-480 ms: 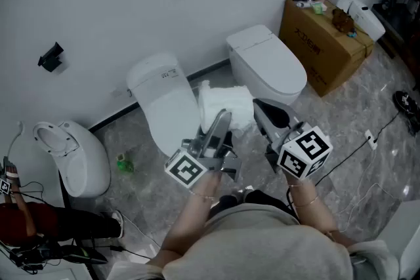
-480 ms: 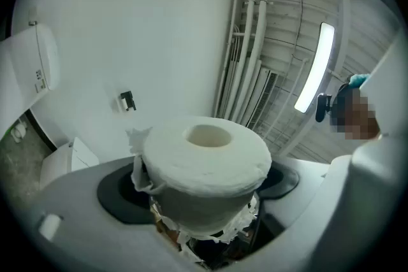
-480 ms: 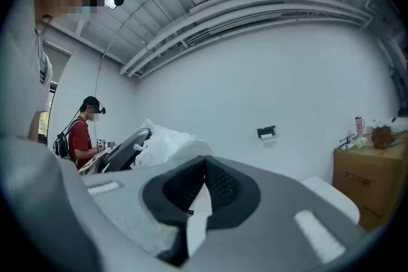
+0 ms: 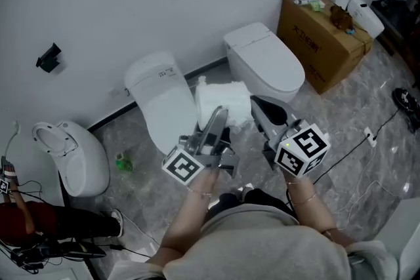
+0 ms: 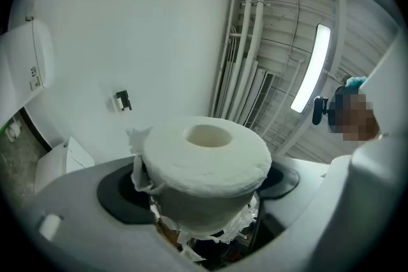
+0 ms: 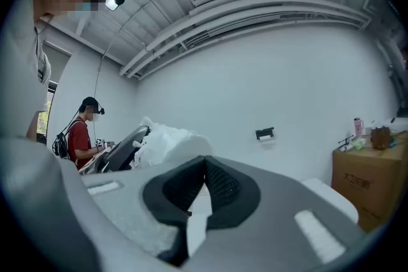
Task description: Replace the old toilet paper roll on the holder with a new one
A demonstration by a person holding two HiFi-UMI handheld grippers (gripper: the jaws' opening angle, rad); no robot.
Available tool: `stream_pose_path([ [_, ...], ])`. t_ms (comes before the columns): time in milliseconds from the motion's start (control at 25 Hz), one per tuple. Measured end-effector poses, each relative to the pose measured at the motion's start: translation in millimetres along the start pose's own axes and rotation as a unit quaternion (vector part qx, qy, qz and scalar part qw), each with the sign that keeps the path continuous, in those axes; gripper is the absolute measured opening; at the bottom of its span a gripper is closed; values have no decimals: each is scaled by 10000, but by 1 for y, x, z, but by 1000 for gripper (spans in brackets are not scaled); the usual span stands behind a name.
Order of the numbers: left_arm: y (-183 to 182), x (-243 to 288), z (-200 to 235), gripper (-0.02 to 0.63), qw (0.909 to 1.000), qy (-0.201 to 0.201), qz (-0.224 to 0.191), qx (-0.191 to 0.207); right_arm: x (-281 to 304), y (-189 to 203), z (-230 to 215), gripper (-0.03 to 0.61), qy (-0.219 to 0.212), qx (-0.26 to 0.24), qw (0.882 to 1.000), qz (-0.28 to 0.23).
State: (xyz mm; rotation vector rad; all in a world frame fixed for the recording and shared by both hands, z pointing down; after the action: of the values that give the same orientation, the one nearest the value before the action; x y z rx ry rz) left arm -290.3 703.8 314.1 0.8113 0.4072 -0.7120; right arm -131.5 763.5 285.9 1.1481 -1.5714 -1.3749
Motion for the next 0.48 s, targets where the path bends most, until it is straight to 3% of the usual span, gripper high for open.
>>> stream_pose_path([
  [320,8,10,5,466,9999,-41,46,94,-1,5,-17,-3,-62,258,9996,-100],
  [480,14,13,5,466,9997,-42,-226,124,-4,6,-33,-3,-91,186,9998,-57],
])
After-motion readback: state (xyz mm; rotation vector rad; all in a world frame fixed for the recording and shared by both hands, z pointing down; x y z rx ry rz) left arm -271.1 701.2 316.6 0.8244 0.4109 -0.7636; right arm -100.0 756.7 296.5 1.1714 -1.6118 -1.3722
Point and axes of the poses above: the fingertips, and each gripper's own axes: x forward along the fingers, z to its left, y out of its underside, the point moved 7 cm from there along -x, backward along the fingers, and after that the axes turned 6 degrees about y, right-handed, at the moved point
